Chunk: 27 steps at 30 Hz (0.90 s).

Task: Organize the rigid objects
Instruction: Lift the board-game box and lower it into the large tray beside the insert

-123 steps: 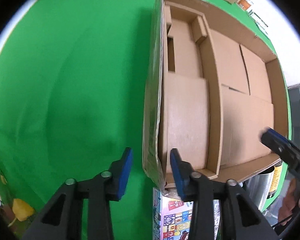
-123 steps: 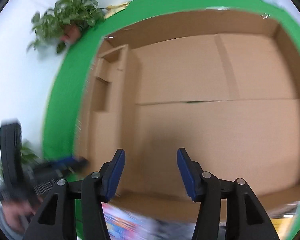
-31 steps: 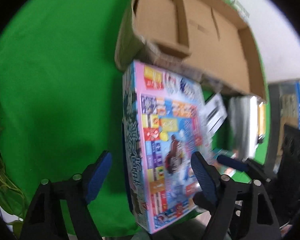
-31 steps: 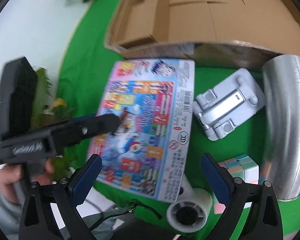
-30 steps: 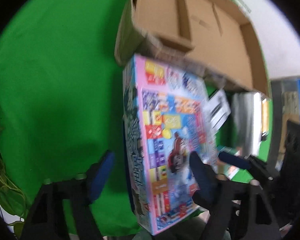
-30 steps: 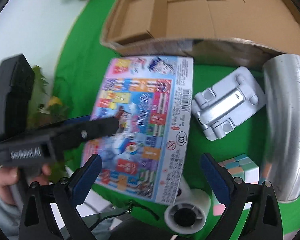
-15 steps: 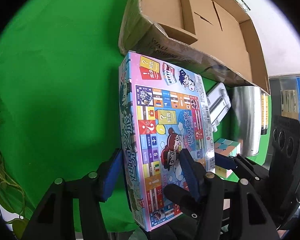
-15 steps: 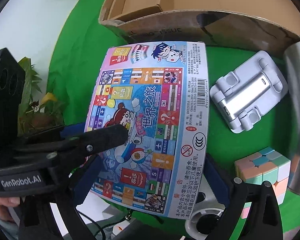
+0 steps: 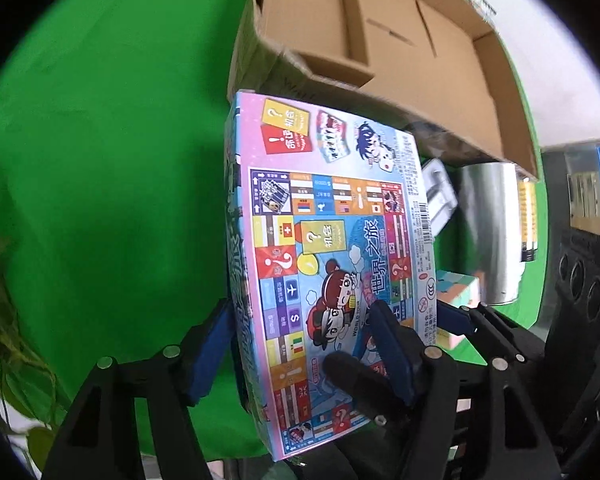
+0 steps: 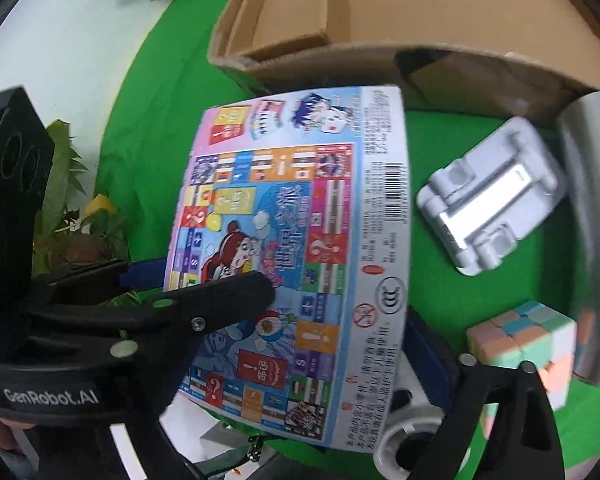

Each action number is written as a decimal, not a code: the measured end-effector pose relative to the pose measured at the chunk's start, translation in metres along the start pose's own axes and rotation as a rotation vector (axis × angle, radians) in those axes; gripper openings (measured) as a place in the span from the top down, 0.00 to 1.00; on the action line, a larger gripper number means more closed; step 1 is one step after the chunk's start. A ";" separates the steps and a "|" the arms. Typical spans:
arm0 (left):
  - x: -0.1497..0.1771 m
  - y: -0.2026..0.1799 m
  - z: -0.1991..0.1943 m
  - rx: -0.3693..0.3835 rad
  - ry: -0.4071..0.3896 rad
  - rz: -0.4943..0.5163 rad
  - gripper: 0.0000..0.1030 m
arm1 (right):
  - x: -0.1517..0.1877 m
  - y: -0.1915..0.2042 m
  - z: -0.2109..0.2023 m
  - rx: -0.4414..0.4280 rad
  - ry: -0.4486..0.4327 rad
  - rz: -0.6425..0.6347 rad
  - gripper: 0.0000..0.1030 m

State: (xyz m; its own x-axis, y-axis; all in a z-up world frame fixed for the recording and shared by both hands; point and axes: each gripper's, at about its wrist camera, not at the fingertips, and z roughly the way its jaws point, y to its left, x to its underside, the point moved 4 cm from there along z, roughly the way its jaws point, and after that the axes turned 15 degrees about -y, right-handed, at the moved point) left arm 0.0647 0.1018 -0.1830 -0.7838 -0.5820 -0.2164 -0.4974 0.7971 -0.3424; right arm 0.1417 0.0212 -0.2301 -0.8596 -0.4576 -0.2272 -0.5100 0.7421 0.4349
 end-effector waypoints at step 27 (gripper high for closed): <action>-0.048 -0.208 -0.131 0.078 -0.403 0.293 0.34 | -0.081 -0.061 -0.273 0.045 -0.452 -0.037 0.15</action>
State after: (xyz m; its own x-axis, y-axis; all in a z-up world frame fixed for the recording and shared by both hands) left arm 0.1568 -0.0153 0.0184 -0.6727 -0.3634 -0.6445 -0.2367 0.9310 -0.2779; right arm 0.2507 -0.1203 -0.0004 -0.7626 -0.2318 -0.6040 -0.5329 0.7545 0.3832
